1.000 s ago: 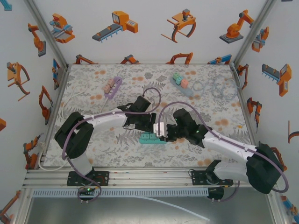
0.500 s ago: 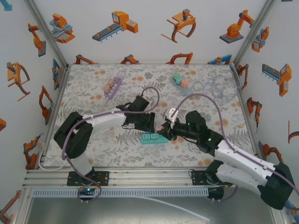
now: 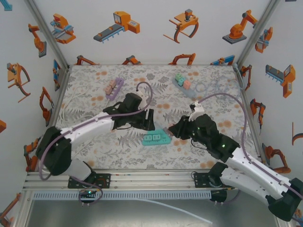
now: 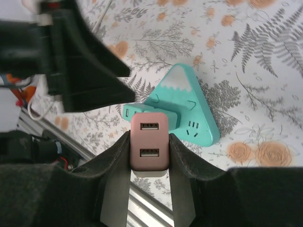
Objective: Pull the plug off the socket
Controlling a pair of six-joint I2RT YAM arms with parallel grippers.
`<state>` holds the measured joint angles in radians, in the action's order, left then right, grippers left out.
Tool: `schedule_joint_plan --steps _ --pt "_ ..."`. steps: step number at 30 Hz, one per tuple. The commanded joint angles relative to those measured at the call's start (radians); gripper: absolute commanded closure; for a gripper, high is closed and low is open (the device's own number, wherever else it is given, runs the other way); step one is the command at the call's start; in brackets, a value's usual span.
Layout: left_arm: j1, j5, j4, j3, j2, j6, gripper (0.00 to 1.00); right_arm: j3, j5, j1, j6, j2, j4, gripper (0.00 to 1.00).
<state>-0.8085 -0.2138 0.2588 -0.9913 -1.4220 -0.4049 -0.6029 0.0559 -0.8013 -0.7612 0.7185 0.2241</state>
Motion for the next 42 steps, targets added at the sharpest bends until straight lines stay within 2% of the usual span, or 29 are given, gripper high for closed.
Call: schedule_joint_plan --steps 1,6,10,19,25,34,38,42 --pt "-0.029 -0.053 -0.051 0.059 0.114 0.073 0.36 0.051 0.094 -0.004 -0.183 -0.042 0.055 1.00" --pt "-0.130 -0.072 -0.058 0.138 0.253 0.167 0.29 0.146 0.117 -0.004 -0.297 -0.085 0.064 0.97" --pt "-0.188 -0.089 -0.065 0.190 0.316 0.207 0.21 0.242 0.107 -0.004 -0.357 -0.085 -0.001 0.97" --pt "-0.206 0.017 -0.077 0.234 0.358 0.216 0.00 0.382 0.088 -0.004 -0.418 0.011 -0.165 0.88" --pt "-0.207 0.126 -0.073 0.233 0.362 0.209 0.03 0.445 0.086 -0.004 -0.421 0.020 -0.209 0.75" --pt "-0.206 0.201 -0.088 0.249 0.380 0.190 0.03 0.460 0.133 -0.004 -0.452 -0.094 -0.023 0.49" --pt "-0.206 0.212 -0.100 0.255 0.382 0.185 0.03 0.458 0.149 -0.004 -0.458 -0.159 0.058 0.43" --pt "-0.207 0.217 -0.109 0.259 0.391 0.183 0.03 0.436 0.169 -0.004 -0.456 -0.231 0.144 0.41"
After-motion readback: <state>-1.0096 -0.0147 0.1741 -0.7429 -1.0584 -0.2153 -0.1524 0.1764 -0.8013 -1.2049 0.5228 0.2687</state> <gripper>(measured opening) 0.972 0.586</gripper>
